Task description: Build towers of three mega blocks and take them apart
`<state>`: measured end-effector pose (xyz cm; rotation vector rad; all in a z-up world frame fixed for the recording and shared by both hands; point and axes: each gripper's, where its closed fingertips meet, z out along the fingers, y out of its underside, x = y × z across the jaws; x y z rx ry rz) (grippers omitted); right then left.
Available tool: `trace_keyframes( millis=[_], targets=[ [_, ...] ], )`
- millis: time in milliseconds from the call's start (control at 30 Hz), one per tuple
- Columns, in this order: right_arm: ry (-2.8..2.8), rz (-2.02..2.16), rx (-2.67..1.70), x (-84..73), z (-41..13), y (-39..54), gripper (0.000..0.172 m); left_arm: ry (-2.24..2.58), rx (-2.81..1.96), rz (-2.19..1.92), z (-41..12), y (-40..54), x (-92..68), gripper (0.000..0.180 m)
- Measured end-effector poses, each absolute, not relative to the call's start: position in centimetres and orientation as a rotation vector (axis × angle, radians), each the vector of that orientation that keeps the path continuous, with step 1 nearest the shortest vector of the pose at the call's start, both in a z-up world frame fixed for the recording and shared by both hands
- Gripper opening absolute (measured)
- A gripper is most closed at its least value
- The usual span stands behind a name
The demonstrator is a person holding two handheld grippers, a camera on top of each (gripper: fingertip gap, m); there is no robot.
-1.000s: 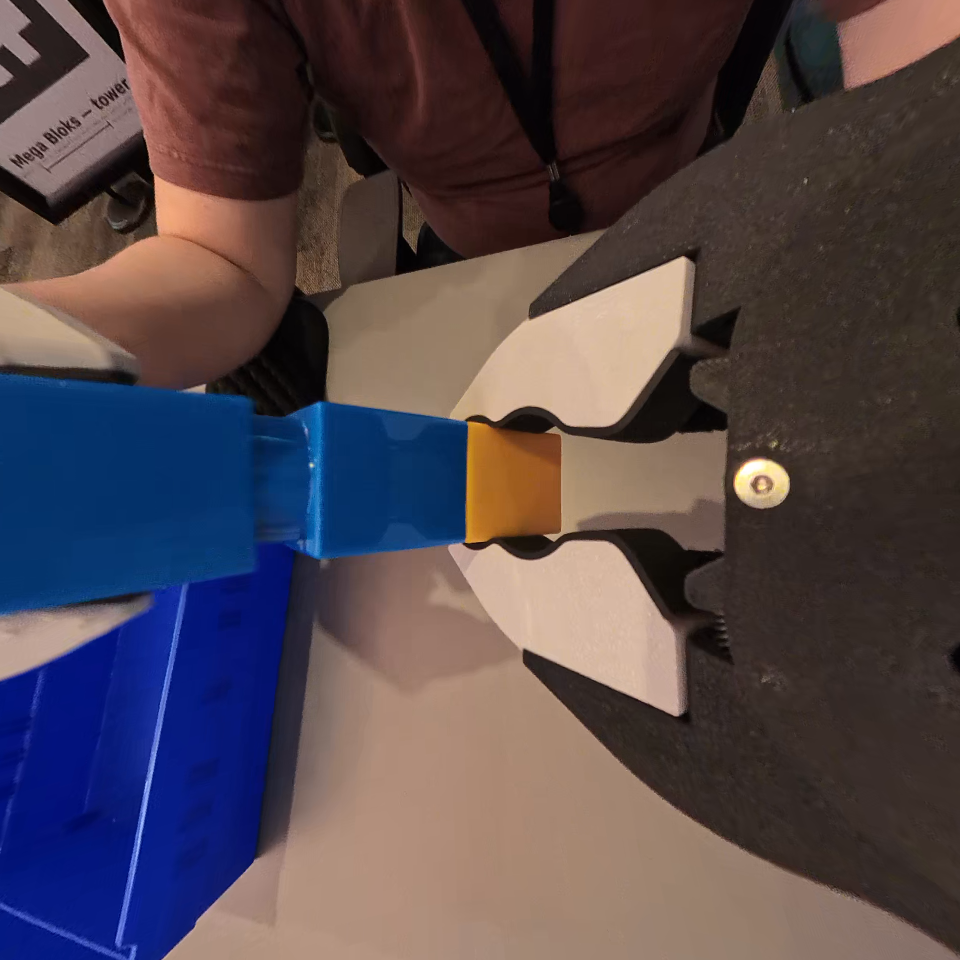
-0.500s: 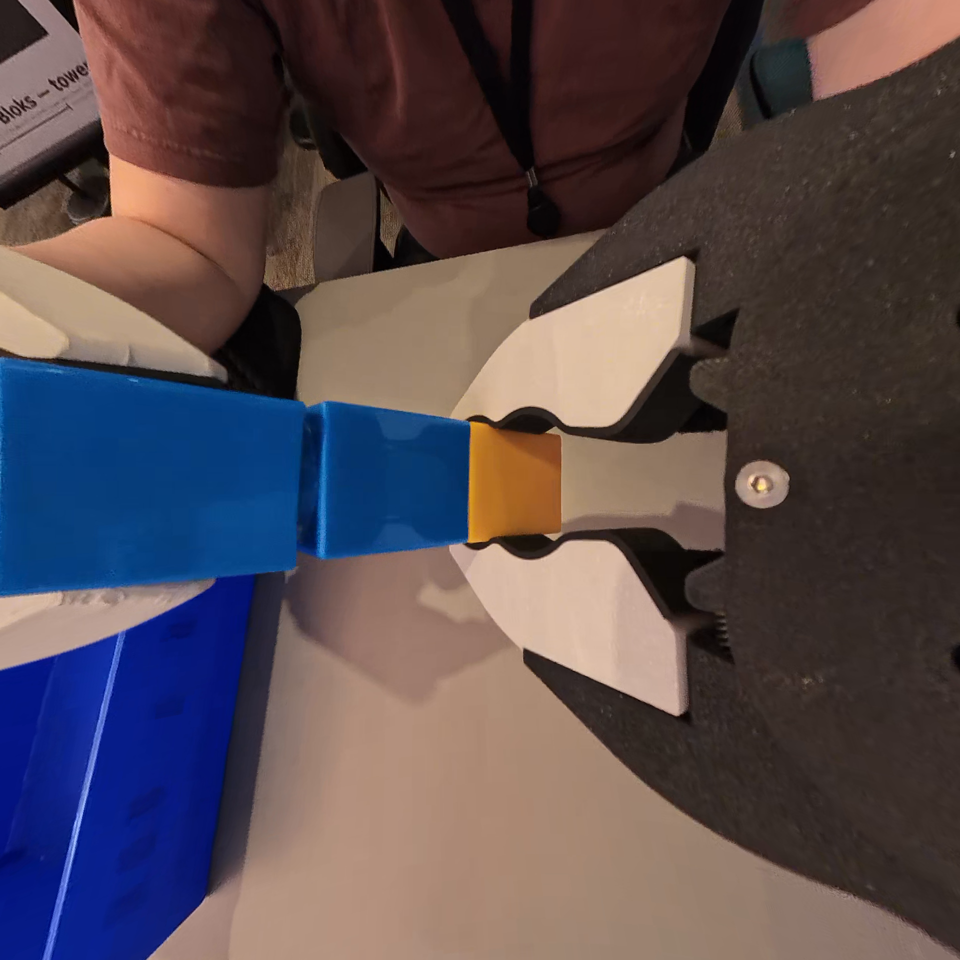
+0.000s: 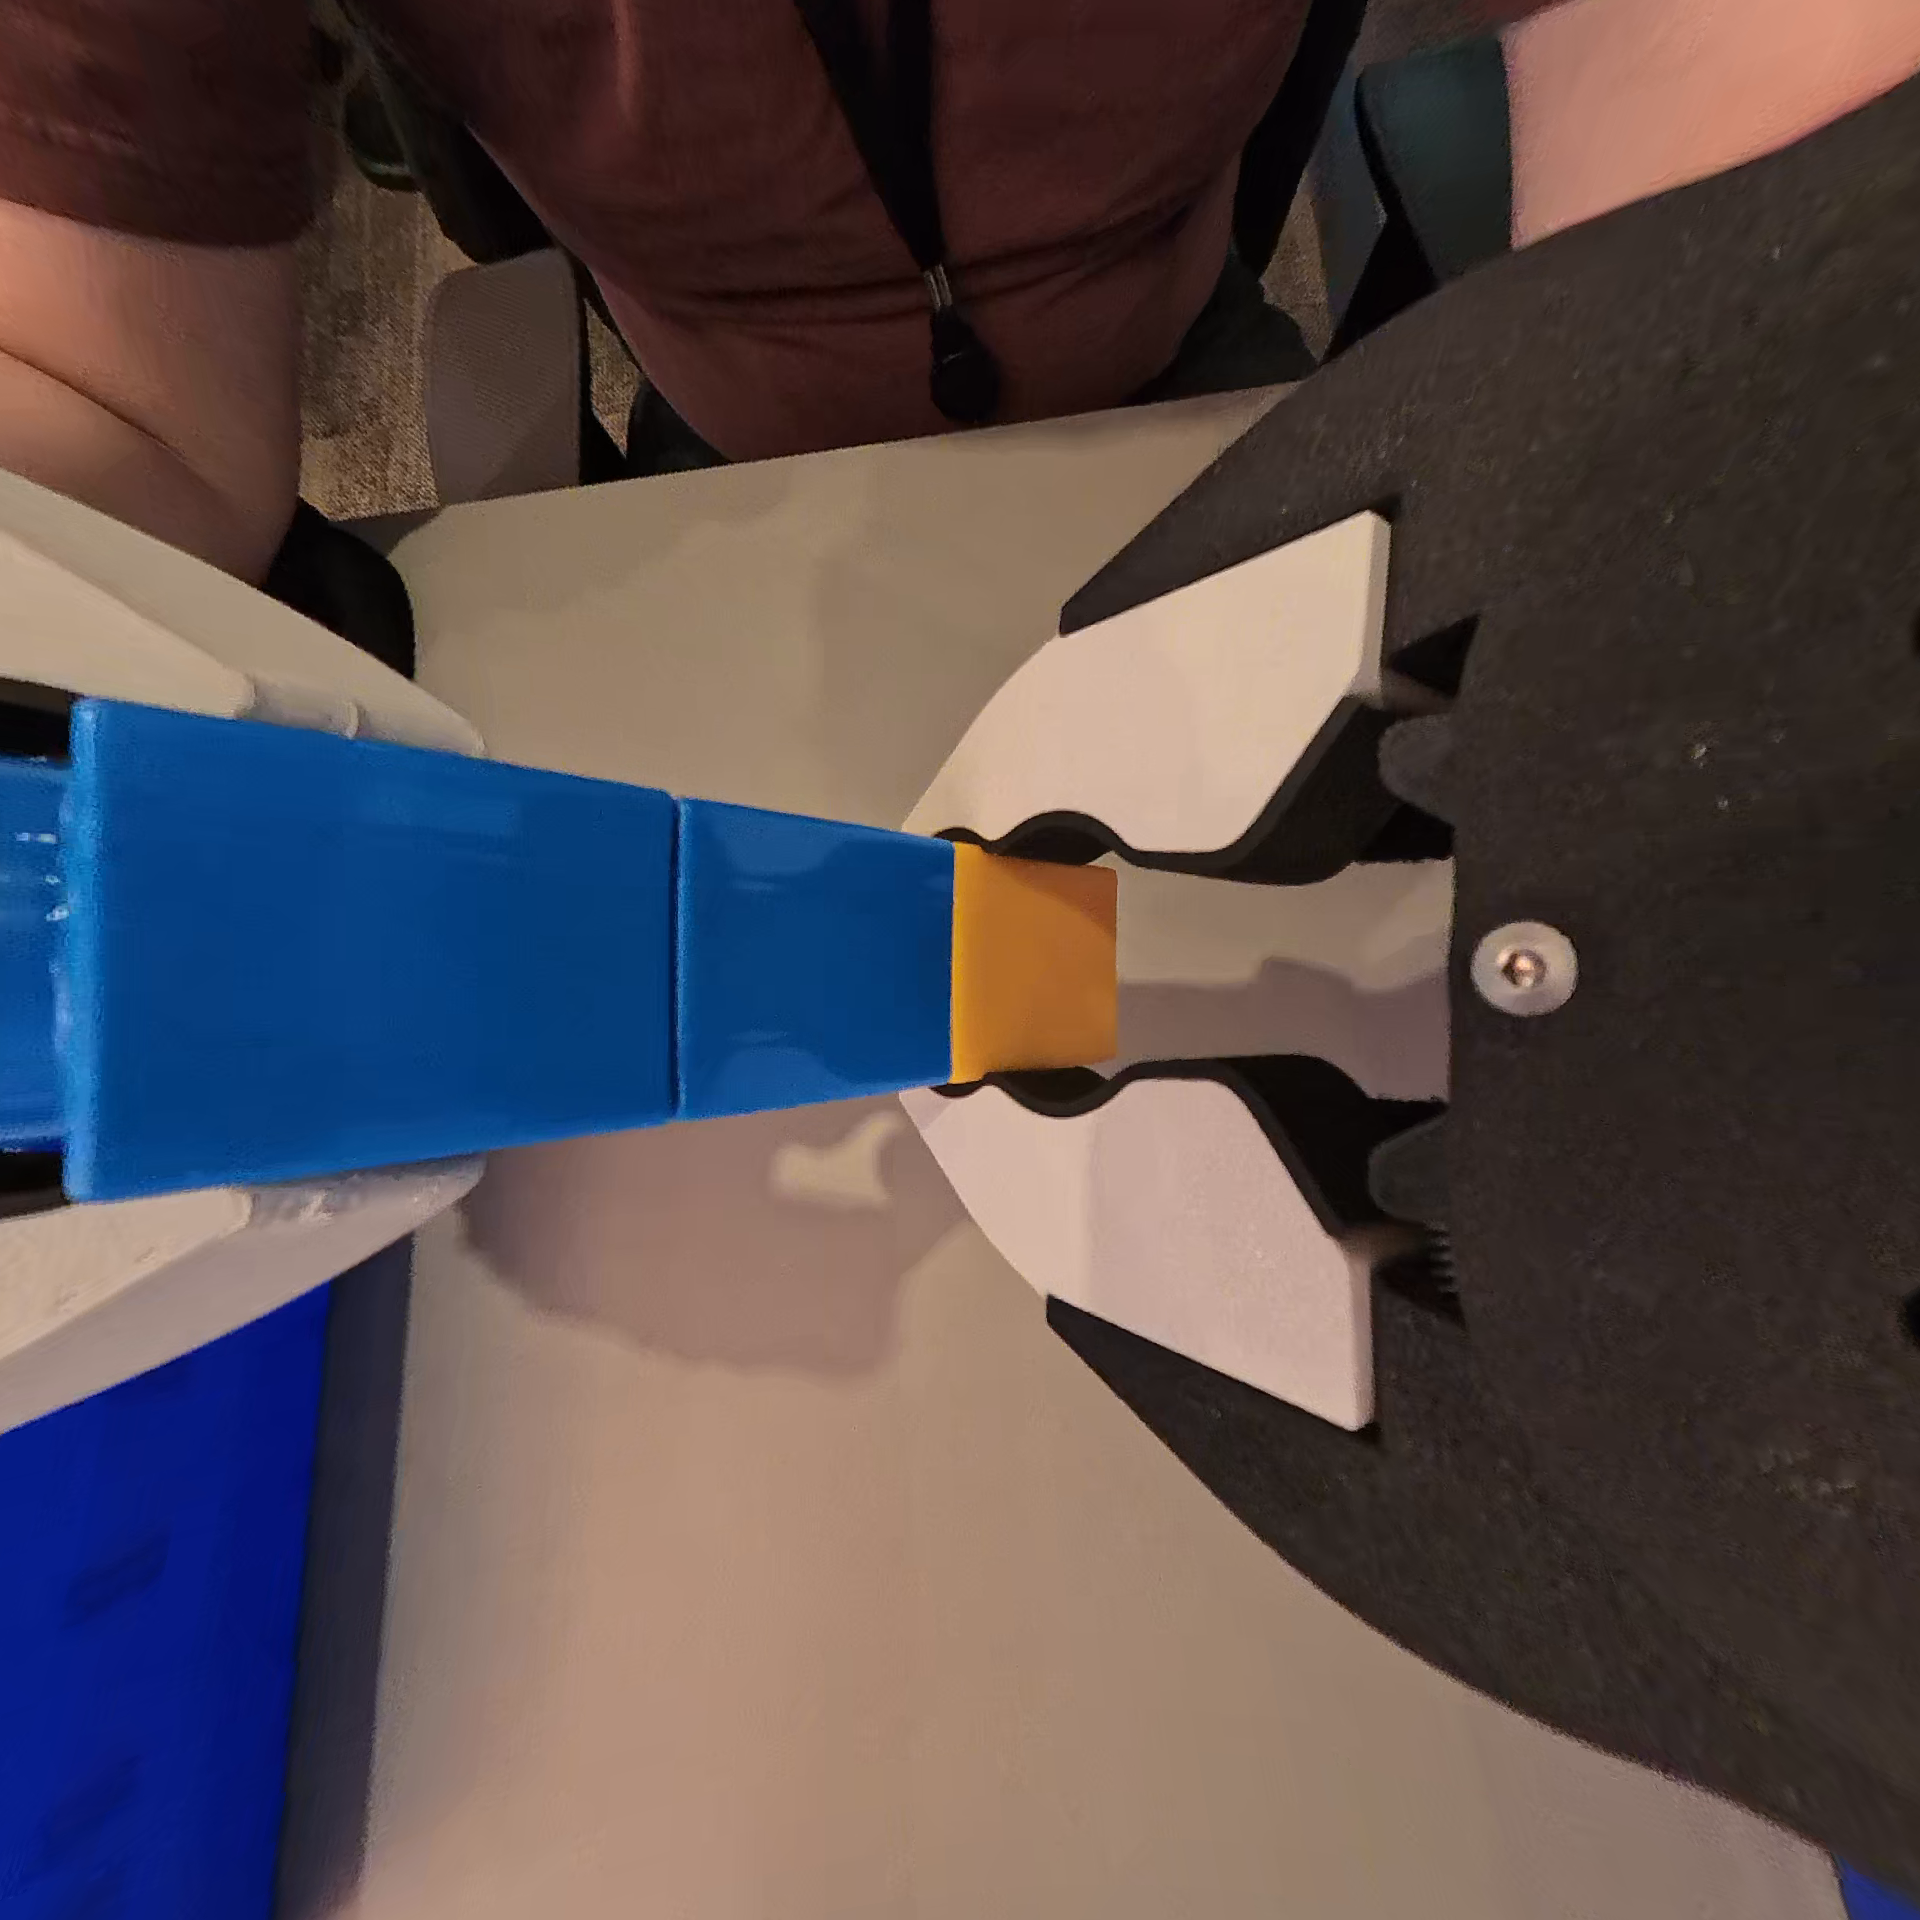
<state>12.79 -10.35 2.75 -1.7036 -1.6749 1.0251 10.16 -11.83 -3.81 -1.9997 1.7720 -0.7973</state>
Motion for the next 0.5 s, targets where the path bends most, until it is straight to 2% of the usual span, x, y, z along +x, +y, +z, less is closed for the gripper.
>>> trace_keyframes(
  millis=[133,233,333,500],
  targets=[
    [-1.62,1.1,-1.675,12.7,3.9,-10.3,0.037,1.747,-1.97,-0.883,-3.2,-12.0,10.7,0.036],
    [-1.421,1.199,-1.518,11.6,7.2,-9.2,0.038,1.58,-1.866,-1.05,-0.1,-11.4,11.8,0.036],
    [-1.186,1.27,-1.43,11.0,9.9,-7.8,0.061,1.348,-1.789,-1.281,3.6,-10.6,12.3,0.036],
    [-0.892,1.482,-1.374,11.1,12.2,-6.6,0.06,1.325,-1.817,-1.184,3.0,-9.8,12.5,0.036]
  ],
)
